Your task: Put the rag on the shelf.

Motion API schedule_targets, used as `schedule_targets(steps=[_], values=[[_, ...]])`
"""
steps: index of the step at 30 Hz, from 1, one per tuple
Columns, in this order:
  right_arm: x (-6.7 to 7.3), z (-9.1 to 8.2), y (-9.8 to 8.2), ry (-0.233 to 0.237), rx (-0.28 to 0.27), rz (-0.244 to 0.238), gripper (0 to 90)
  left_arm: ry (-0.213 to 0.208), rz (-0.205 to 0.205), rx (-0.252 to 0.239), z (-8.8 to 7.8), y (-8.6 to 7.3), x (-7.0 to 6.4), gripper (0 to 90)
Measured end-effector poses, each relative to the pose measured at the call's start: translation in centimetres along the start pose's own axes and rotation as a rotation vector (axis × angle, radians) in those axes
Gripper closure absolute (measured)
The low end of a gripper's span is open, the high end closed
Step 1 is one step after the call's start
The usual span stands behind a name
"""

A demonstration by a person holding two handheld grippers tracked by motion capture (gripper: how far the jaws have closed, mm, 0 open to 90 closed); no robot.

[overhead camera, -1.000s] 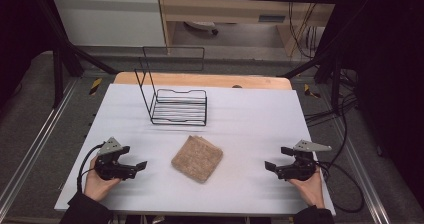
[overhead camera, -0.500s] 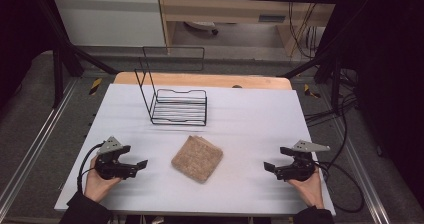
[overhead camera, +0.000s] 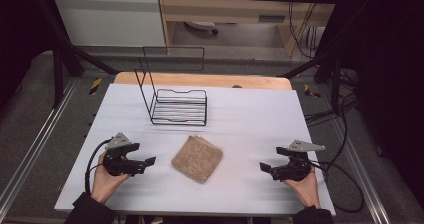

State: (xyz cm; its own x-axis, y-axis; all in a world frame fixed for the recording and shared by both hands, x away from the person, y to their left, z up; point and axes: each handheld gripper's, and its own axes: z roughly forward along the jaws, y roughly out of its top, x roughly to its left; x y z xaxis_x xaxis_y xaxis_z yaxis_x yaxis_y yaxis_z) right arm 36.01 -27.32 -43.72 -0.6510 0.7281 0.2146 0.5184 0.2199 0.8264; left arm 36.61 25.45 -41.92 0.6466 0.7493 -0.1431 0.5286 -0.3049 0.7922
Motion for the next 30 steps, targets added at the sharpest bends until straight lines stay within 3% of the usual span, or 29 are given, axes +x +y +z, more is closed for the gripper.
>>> schedule_targets(steps=[8, 11, 19, 30], values=[[0.2, 0.2, 0.0, -0.001, 0.015, -0.002, 0.7, -0.045, 0.012, 0.067, 3.1, 1.5, -2.8, 26.5], [0.3, 0.3, 0.0, 0.0, 0.016, 0.001, 0.8, -0.061, 0.006, 0.083, 4.1, 1.5, -3.3, 35.3], [0.9, 0.9, 0.2, 0.001, 0.034, -0.013, 1.3, -0.092, -0.031, 0.13, 5.9, 0.9, -3.7, 56.4], [3.0, 3.2, 1.5, 0.026, 0.058, -0.033, 7.0, -0.087, -0.048, 0.164, 6.9, 0.6, -4.0, 71.4]])
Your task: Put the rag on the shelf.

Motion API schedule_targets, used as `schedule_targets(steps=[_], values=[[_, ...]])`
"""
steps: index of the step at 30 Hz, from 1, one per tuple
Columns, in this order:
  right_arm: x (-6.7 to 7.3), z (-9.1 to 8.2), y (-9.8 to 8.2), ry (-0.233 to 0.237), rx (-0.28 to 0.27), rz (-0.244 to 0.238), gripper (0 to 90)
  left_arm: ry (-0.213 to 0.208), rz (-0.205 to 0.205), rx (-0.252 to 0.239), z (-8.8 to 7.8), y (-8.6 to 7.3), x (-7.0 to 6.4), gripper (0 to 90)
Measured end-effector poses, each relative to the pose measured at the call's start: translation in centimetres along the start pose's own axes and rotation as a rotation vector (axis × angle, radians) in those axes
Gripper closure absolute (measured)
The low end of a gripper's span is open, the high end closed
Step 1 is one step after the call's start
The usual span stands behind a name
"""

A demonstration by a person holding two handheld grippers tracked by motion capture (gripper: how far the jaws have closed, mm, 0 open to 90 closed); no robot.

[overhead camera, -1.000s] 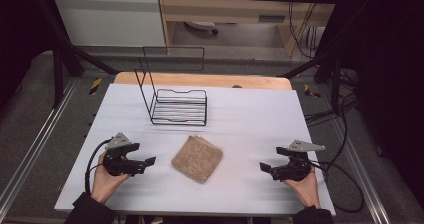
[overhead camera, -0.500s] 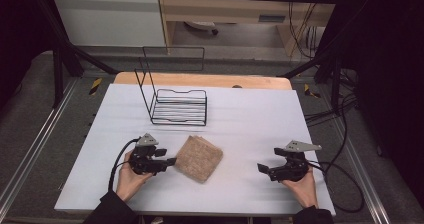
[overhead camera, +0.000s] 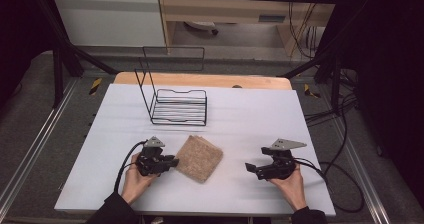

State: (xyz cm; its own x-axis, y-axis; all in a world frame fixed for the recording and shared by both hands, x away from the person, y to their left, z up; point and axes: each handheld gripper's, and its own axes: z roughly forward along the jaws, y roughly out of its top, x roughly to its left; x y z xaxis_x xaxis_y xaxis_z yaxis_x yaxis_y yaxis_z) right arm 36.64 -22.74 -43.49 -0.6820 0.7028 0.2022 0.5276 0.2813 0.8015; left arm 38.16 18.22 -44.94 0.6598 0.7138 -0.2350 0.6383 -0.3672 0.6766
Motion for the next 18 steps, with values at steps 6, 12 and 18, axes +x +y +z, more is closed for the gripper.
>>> schedule_targets(steps=[6, 12, 18], values=[[1.3, 1.9, 1.5, 0.017, 0.008, -0.011, 14.8, 0.013, -0.015, 0.019, 0.0, 0.1, -0.2, 81.4], [2.4, 3.9, 2.6, 0.031, 0.033, -0.03, 26.0, 0.018, -0.028, 0.022, -0.1, 0.2, -0.3, 86.6], [3.2, 6.0, 3.8, 0.044, 0.035, -0.013, 36.6, 0.025, -0.022, 0.019, 0.0, 0.2, -0.4, 87.8]])
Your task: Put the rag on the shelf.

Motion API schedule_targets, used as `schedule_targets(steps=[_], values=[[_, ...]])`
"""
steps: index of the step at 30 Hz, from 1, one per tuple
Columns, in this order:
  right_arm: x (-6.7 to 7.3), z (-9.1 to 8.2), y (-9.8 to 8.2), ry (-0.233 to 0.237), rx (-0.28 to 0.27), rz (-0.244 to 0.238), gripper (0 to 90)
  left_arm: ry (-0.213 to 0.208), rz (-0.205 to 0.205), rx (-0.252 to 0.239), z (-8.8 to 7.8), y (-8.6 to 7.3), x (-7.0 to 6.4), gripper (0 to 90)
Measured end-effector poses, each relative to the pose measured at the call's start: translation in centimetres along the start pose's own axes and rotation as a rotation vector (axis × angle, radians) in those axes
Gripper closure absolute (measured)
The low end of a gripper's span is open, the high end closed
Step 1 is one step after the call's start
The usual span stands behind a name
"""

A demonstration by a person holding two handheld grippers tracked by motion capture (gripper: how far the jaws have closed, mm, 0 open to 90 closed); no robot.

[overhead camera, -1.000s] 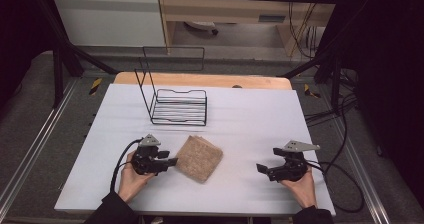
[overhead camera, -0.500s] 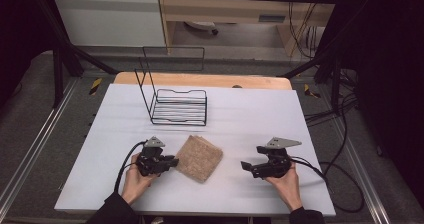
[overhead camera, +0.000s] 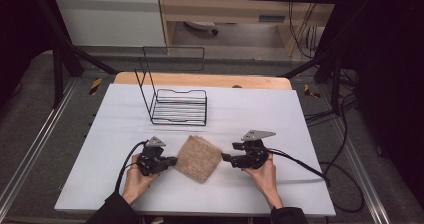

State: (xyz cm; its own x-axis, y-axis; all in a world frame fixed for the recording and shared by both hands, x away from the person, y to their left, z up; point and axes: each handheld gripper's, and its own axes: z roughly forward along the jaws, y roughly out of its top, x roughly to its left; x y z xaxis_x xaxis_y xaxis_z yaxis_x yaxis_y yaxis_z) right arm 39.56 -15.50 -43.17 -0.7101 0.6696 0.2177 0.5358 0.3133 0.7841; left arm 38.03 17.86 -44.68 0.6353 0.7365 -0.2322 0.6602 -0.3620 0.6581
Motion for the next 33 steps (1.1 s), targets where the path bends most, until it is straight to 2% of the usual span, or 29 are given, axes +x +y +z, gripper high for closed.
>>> schedule_targets(steps=[1, 2, 8, 14, 19, 23, 25, 30, 33], values=[[0.0, 0.0, 0.0, 0.0, 0.0, 0.0, 36.6, 0.002, 0.002, 0.001, 0.0, 0.0, 0.0, 87.8], [0.2, 0.9, 0.4, -0.013, 0.015, 0.0, 39.3, 0.002, 0.004, -0.001, 0.0, 0.0, 0.0, 87.8], [0.6, 3.3, 0.7, -0.053, 0.071, 0.006, 51.3, 0.003, 0.012, -0.003, 0.0, -0.1, 0.0, 87.8], [0.5, 4.2, 0.4, -0.048, 0.124, 0.046, 61.6, 0.0, 0.005, -0.008, 0.0, -0.1, 0.1, 86.7], [0.5, 4.0, 0.4, -0.042, 0.142, 0.073, 70.4, -0.012, -0.017, -0.033, 0.2, -0.3, 0.5, 80.2], [0.6, 4.0, 0.4, -0.034, 0.146, 0.074, 76.3, -0.031, -0.032, -0.025, 0.2, -0.3, 0.6, 82.6], [0.6, 3.9, 0.4, -0.027, 0.143, 0.071, 81.0, -0.031, -0.037, -0.018, 0.2, -0.2, 0.5, 86.6], [0.7, 3.7, 0.5, -0.018, 0.139, 0.081, 83.4, -0.014, -0.018, -0.009, 0.1, -0.1, 0.3, 87.9], [0.9, 3.2, 0.6, -0.009, 0.149, 0.069, 83.9, -0.004, -0.007, -0.01, 0.0, 0.1, 0.2, 88.4]])
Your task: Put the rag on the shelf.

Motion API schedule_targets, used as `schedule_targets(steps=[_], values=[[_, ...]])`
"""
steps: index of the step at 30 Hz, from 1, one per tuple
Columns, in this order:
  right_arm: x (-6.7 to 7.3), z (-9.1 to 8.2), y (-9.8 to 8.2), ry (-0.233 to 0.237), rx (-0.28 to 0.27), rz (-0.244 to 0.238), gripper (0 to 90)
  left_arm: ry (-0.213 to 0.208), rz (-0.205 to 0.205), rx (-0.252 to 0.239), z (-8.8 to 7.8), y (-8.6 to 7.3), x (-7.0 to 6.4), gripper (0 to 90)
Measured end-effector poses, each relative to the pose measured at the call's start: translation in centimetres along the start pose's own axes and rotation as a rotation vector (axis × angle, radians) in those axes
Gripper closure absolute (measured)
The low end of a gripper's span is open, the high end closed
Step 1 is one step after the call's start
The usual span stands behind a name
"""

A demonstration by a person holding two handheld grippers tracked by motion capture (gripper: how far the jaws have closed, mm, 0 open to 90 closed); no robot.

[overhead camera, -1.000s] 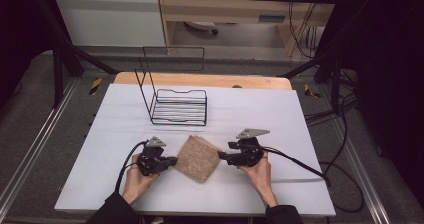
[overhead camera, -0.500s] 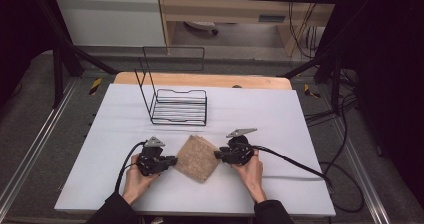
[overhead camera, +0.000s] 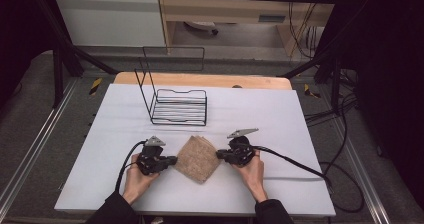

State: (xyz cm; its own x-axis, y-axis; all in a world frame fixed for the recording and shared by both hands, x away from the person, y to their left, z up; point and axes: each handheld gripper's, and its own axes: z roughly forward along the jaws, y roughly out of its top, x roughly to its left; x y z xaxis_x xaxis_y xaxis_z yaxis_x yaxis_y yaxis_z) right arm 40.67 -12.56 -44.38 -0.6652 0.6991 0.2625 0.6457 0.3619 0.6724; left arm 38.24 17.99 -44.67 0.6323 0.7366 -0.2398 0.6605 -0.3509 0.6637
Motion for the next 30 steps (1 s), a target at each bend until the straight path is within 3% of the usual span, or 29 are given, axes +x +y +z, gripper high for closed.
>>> schedule_targets(steps=[6, 13, 19, 22, 25, 28, 30], values=[[0.9, -1.0, -0.6, 0.001, 0.001, 0.009, 83.7, 0.004, 0.008, 0.004, 0.1, 0.5, 0.1, 88.6], [3.0, -2.4, -2.6, -0.029, -0.01, 0.011, 83.3, -0.005, 0.006, 0.001, 1.0, 1.4, -0.1, 88.0], [3.8, -2.9, -3.9, -0.04, -0.019, 0.033, 83.0, -0.015, -0.002, -0.011, 1.5, 1.7, -0.3, 87.3], [4.1, -3.0, -4.6, -0.051, -0.014, 0.04, 82.0, -0.006, 0.014, -0.016, 1.8, 1.8, -0.6, 86.6], [3.9, -3.0, -4.5, -0.056, -0.009, 0.044, 74.1, 0.003, 0.017, -0.023, 1.6, 1.8, -0.6, 84.9], [2.9, -3.5, -3.8, -0.058, -0.05, 0.019, 54.0, -0.004, 0.013, -0.06, 0.5, 1.5, -0.4, 70.3], [2.4, -3.8, -2.9, -0.04, -0.086, 0.009, 48.6, 0.003, 0.019, -0.068, 0.1, 1.4, -0.3, 63.1]])
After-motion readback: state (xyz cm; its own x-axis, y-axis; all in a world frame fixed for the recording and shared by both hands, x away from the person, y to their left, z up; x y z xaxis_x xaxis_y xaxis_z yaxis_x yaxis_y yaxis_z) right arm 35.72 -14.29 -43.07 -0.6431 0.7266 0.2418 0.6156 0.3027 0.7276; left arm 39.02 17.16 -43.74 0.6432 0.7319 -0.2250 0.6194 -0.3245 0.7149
